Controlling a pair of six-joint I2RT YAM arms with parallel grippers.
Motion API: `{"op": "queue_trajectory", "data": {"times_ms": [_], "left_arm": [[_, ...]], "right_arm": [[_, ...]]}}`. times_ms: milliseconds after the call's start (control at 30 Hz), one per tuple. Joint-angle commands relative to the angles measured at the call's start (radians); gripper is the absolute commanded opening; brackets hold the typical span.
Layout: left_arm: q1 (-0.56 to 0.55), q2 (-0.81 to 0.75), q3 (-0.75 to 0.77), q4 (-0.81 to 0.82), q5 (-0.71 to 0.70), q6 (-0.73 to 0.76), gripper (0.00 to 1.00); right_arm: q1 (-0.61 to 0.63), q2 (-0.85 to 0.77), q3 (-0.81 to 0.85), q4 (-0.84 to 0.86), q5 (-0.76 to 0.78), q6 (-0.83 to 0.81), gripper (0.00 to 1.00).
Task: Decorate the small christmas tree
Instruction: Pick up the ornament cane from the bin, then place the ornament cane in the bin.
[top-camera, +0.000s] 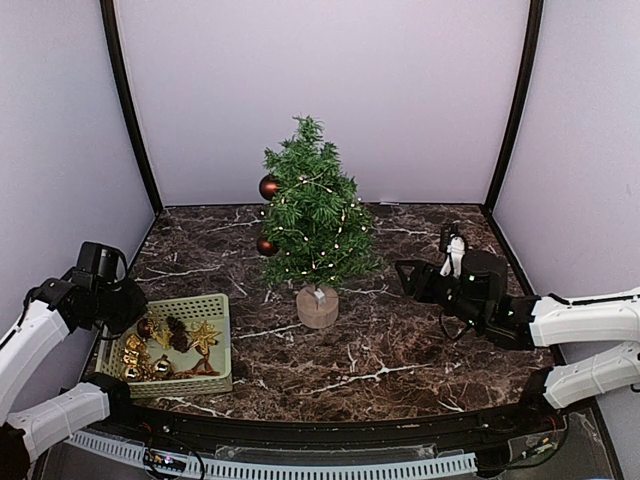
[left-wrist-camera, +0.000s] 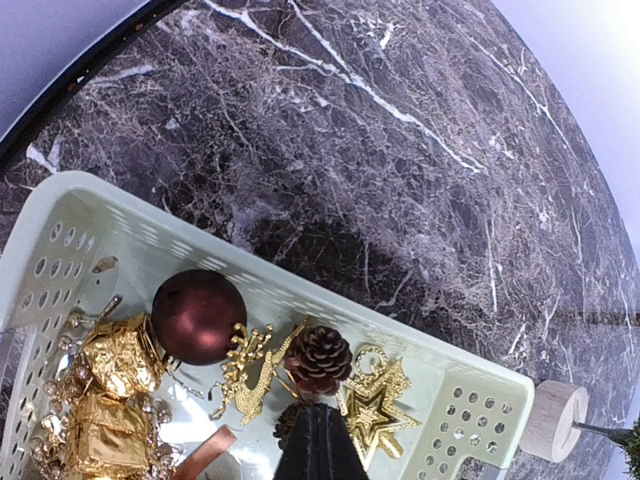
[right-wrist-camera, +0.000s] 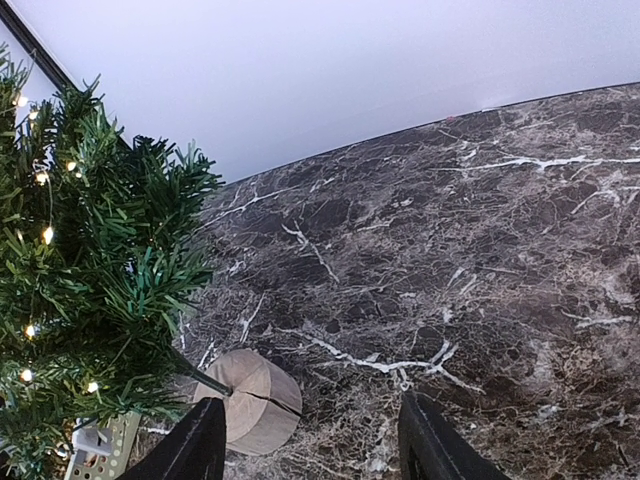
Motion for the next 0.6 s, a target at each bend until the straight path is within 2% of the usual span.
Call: {"op": "queue_trajectory", "data": {"times_ms": [0, 200, 333, 433, 567], "left_arm": [[0.006, -0.006, 0.086, -0.075, 0.027, 0.086, 0.00], [0.006, 0.023, 0.180, -0.111, 0.093, 0.214, 0.00], [0.005, 0.044, 0.200, -0.151, 0.153, 0.230, 0.00], [0.006, 0.072, 0.143, -0.141, 0.231, 0.243, 0.00], [0.003, 0.094, 0.037, -0.033, 0.430, 0.239, 0.00]], "right_arm": [[-0.008, -0.001, 0.017, 0.025, -0.011, -0.006, 0.59], [-0.010, -0.019, 0.027, 0.022, -0.012, -0.027, 0.59], [-0.008, -0.011, 0.029, 0.027, -0.023, -0.018, 0.59], [-0.009, 0.009, 0.030, 0.036, -0.034, -0.007, 0.59], [-0.008, 0.039, 0.035, 0.048, -0.054, 0.007, 0.59]]}}
